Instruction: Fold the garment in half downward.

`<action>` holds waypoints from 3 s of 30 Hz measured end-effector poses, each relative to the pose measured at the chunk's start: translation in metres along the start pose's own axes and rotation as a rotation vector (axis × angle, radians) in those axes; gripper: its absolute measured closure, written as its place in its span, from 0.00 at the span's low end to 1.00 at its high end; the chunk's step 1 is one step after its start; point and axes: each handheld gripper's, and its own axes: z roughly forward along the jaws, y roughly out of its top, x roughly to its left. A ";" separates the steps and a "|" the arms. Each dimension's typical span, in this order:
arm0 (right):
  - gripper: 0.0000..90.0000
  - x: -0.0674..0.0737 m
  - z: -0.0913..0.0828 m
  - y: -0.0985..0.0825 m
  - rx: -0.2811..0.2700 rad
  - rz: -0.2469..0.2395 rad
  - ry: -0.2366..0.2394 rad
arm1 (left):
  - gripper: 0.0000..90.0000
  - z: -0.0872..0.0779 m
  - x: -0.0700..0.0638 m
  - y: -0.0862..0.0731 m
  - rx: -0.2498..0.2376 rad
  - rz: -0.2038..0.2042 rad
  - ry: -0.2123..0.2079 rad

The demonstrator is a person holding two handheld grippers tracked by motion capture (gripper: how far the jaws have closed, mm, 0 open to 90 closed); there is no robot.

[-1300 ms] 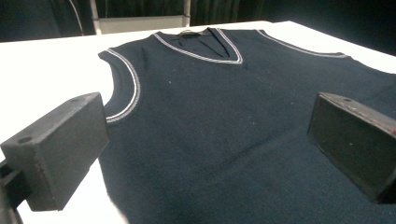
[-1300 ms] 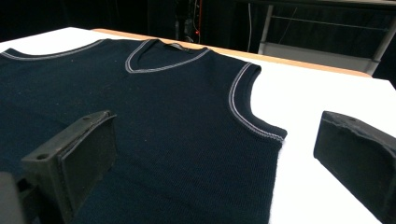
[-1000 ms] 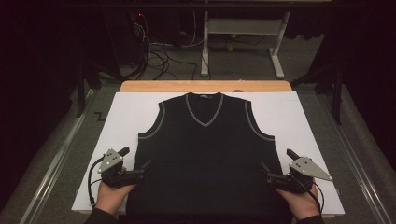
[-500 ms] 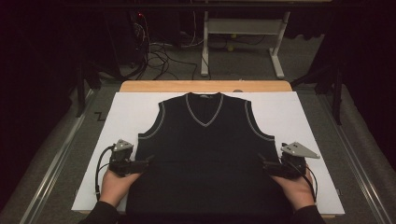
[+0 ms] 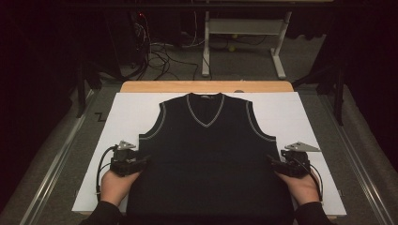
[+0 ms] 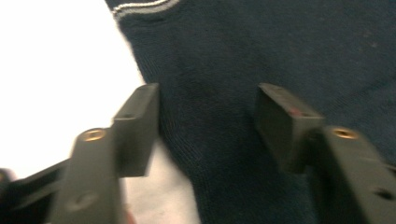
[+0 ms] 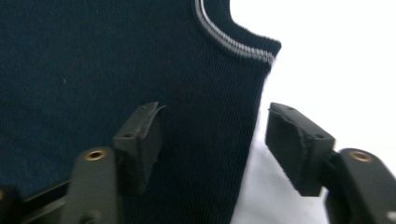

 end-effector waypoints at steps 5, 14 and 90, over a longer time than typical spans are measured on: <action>0.55 0.001 0.002 -0.002 0.018 -0.015 0.002 | 0.60 0.000 0.000 0.000 -0.002 0.012 -0.008; 0.92 0.008 0.004 0.000 0.027 -0.053 0.062 | 0.84 0.004 -0.002 0.000 -0.018 0.028 -0.085; 0.96 0.019 -0.095 -0.066 -0.182 -0.143 0.128 | 0.86 -0.076 -0.018 -0.072 -0.077 0.104 -0.253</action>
